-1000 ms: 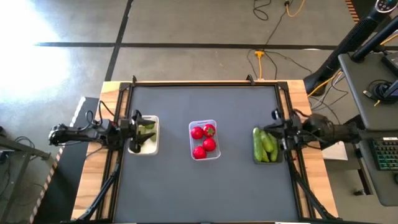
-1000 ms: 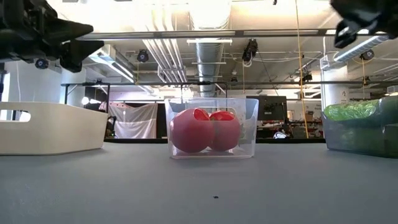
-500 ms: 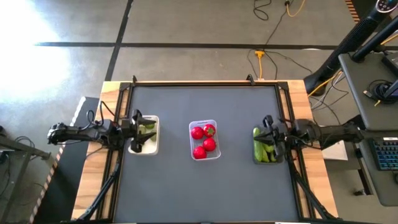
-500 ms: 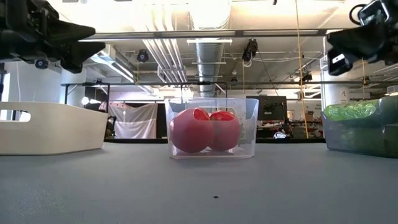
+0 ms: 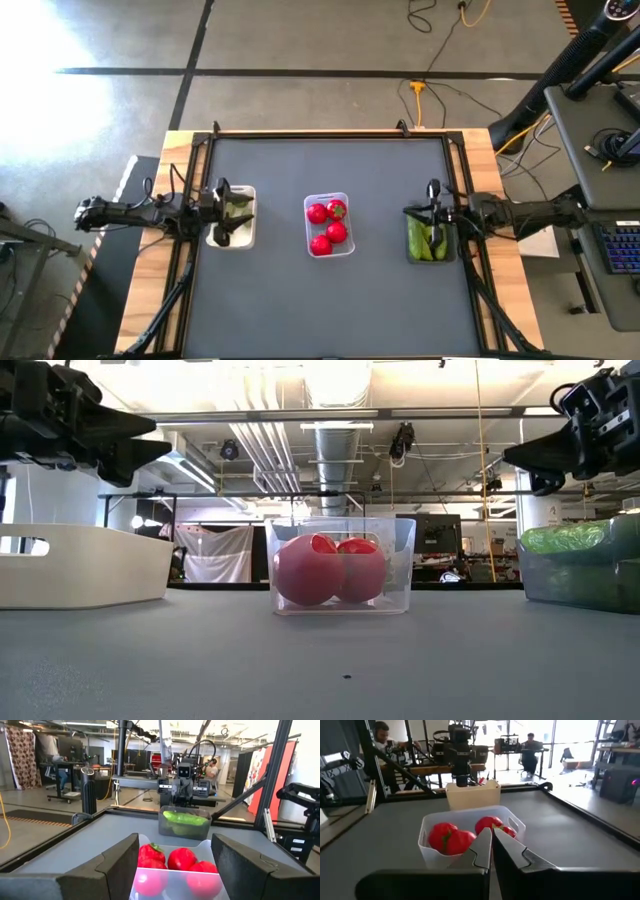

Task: Sort produce into baskets
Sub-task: Return to Home Position

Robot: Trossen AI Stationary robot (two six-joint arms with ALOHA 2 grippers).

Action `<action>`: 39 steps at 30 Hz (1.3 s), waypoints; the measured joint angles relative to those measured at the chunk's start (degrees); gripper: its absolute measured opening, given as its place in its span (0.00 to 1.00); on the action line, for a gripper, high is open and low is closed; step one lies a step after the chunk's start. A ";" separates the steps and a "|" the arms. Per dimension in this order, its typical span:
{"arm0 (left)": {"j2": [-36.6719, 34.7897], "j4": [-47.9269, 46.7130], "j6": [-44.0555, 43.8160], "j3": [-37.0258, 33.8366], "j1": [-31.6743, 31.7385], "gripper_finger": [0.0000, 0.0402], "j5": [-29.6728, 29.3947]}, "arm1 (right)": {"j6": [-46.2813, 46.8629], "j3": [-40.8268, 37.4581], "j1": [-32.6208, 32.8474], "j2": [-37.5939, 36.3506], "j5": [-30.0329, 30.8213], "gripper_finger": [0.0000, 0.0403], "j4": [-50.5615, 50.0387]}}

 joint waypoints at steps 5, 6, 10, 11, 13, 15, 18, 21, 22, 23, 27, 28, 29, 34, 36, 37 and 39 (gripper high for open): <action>-0.24 0.02 1.13 0.00 0.00 0.58 0.02 | -0.55 -0.02 -0.02 -1.20 -6.20 0.02 0.16; -0.24 0.01 1.07 0.00 0.00 0.58 0.02 | -0.53 -0.02 0.00 -1.51 -7.88 0.02 0.17; 0.31 -0.03 0.92 0.00 0.00 0.58 0.07 | -0.91 -0.04 0.00 -2.38 -9.50 0.02 0.34; 0.42 -0.05 1.10 0.00 0.00 0.58 0.07 | -1.16 -0.04 0.00 -2.38 -9.42 0.02 0.32; 0.69 -0.05 1.36 0.00 0.00 0.58 0.07 | -1.49 -0.04 0.00 -2.22 -9.42 0.02 0.29; 0.96 -0.22 1.49 -0.02 -0.04 0.58 0.07 | -0.86 -0.04 0.00 -1.97 -9.42 0.02 0.29; 1.39 -0.43 2.04 -0.02 -0.04 0.58 0.09 | 1.69 -0.07 0.00 -1.72 -9.41 0.02 0.32; 1.46 -0.69 2.32 -0.02 -0.04 0.58 0.09 | 2.81 -0.04 0.00 -1.72 -9.40 0.02 0.33; 1.39 -1.06 2.33 -0.02 -0.05 0.58 0.09 | 2.54 -0.03 0.00 -1.72 -9.40 0.02 0.33; 1.35 -1.55 2.34 -0.02 -0.08 0.58 0.09 | 2.54 -0.02 0.00 -1.72 -9.40 0.02 0.35; 0.53 -3.47 2.74 -0.02 -0.11 0.58 0.09 | 3.10 0.11 0.00 -1.72 -9.40 0.02 0.35; 0.25 -3.97 2.78 -0.02 -0.11 0.58 0.09 | 3.08 0.15 0.00 -1.72 -9.40 0.02 0.33; 0.07 -4.20 2.70 -0.02 -0.11 0.58 0.09 | 3.06 0.20 0.00 -1.72 -9.40 0.02 0.36; 0.43 -6.18 0.42 0.01 -0.11 0.58 0.33 | 3.05 0.31 0.00 -1.72 -9.40 0.02 0.40; 1.16 -6.52 0.37 0.16 -0.11 0.58 0.35 | 3.10 0.35 0.00 -1.72 -9.40 0.02 0.40; 1.49 -6.71 0.33 0.32 -0.11 0.58 0.33 | 3.10 0.38 0.00 -1.72 -9.39 0.02 0.42; 2.01 -7.10 0.29 0.62 -0.11 0.58 0.27 | 3.08 0.39 0.00 -1.72 -9.38 0.02 0.44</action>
